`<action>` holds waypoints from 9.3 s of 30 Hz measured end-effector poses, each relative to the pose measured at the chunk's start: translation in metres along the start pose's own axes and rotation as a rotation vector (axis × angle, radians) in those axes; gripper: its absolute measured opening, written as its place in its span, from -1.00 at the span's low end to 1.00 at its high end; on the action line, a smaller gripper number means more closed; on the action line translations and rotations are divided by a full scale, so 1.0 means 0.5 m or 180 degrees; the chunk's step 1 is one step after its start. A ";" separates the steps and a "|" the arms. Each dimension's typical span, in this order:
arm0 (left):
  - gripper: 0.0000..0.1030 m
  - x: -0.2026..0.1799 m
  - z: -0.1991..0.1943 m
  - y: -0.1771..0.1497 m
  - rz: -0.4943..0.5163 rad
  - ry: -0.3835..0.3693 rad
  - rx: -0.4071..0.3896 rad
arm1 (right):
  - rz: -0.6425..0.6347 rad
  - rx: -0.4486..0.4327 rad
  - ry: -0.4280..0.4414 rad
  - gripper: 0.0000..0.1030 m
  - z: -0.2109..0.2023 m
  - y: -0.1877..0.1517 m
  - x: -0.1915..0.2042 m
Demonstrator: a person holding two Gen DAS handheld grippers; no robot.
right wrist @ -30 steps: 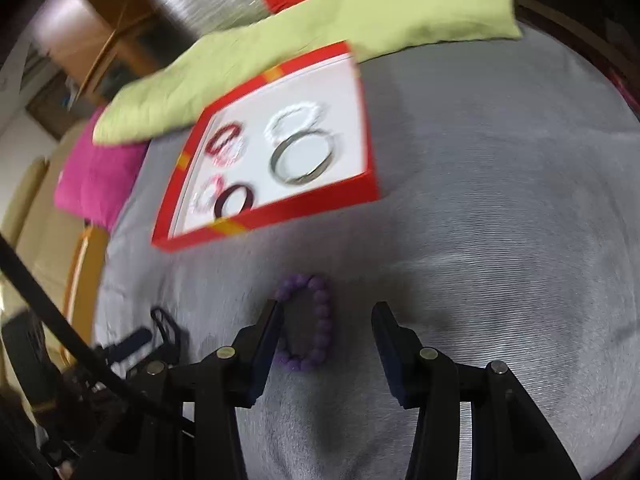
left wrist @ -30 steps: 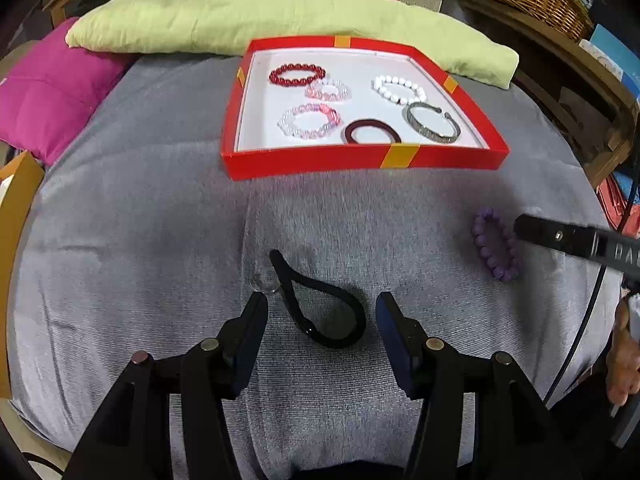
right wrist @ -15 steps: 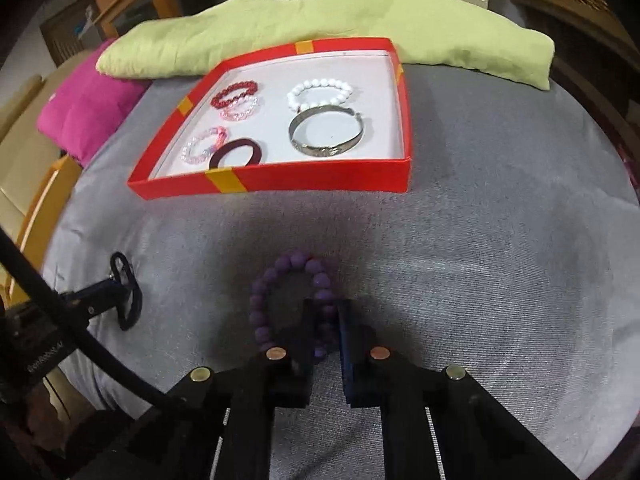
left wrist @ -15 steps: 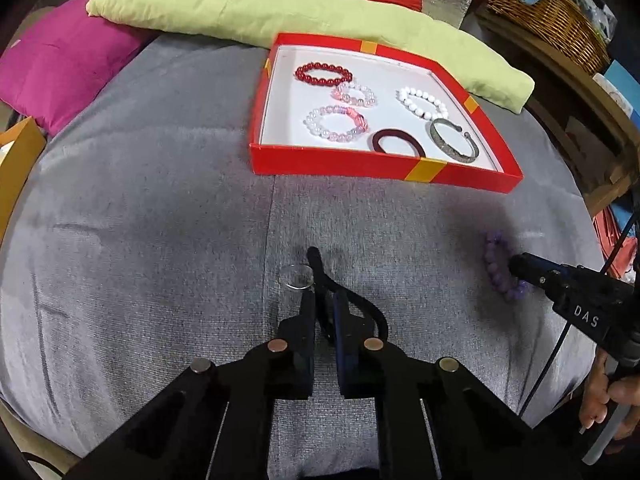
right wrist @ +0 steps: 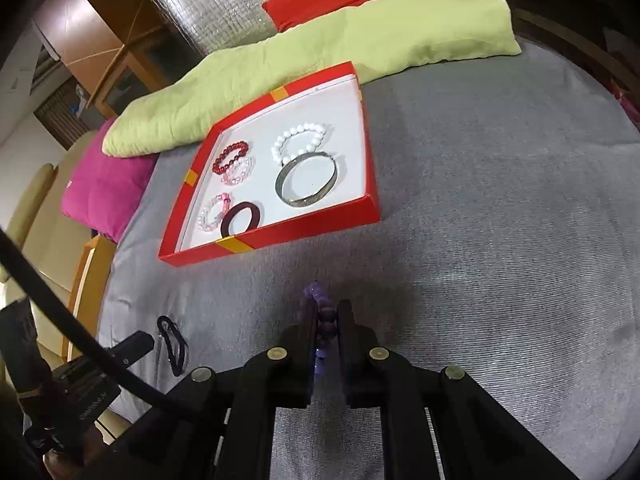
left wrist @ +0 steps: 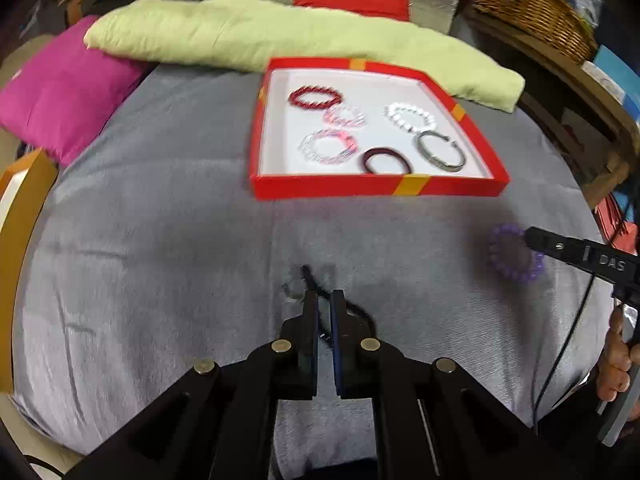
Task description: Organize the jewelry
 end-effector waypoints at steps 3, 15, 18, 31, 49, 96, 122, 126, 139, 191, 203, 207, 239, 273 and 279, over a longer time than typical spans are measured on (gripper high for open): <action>-0.51 0.003 0.012 -0.007 -0.0048 -0.0016 0.0081 | 0.0000 0.0016 -0.0014 -0.80 -0.002 -0.001 -0.004; -0.27 -0.009 0.057 0.018 0.0096 0.0045 0.0089 | 0.0010 0.0109 -0.0157 -0.80 0.016 -0.007 -0.015; -0.68 -0.007 0.065 0.021 0.0105 0.0018 0.0115 | 0.0002 0.0123 -0.0168 -0.79 0.020 -0.007 -0.013; -0.87 -0.030 0.011 0.035 0.0229 0.0106 -0.0140 | 0.0045 0.0085 0.0039 -0.79 0.010 -0.001 -0.004; -0.87 -0.048 -0.113 0.078 0.0296 0.0145 -0.0576 | 0.0128 -0.0210 0.0712 -0.79 -0.053 0.016 0.021; -0.73 -0.009 0.017 -0.002 0.0198 -0.0024 0.0052 | 0.0034 -0.0238 0.0679 -0.79 -0.057 0.012 0.033; -0.89 -0.033 -0.015 0.036 0.0273 0.0120 -0.0167 | -0.0026 -0.0271 0.0683 -0.79 -0.055 0.010 0.038; -0.89 -0.045 -0.051 0.058 0.0353 0.0278 -0.0299 | -0.0066 -0.0312 0.0729 -0.79 -0.061 0.008 0.044; -0.89 -0.061 -0.095 0.083 0.0512 0.0368 -0.0455 | -0.0099 -0.0388 0.0824 -0.79 -0.074 0.010 0.054; -0.54 0.004 -0.030 0.185 0.0506 0.0100 -0.0453 | 0.0015 -0.0475 0.1037 -0.79 -0.042 0.086 0.100; -0.54 0.011 0.066 0.344 0.0776 0.0188 -0.0350 | 0.0394 -0.0570 0.1168 -0.79 0.046 0.242 0.117; -0.54 0.009 0.128 0.406 0.0745 0.0065 -0.0262 | 0.0523 -0.0546 0.1103 -0.79 0.096 0.302 0.106; 0.79 0.025 -0.303 0.178 0.0203 0.1218 -0.0981 | -0.0324 -0.0745 0.0239 0.21 -0.179 0.073 0.155; 0.96 -0.079 -0.558 -0.032 0.0142 0.1326 -0.1234 | -0.0636 -0.1221 -0.0697 0.29 -0.464 -0.205 0.210; 0.96 -0.079 -0.559 -0.034 0.0144 0.1334 -0.1234 | -0.0682 -0.1232 -0.0691 0.29 -0.462 -0.216 0.217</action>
Point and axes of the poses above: each gripper's, at about its wrist camera, not at the fingertips, and z roughly the way its jaws point, x to its left, y to its top, the point moved 3 cm from there along z, roughly the way its jaws point, and after that the axes turned 13 degrees about z, right-handed, at the moved point
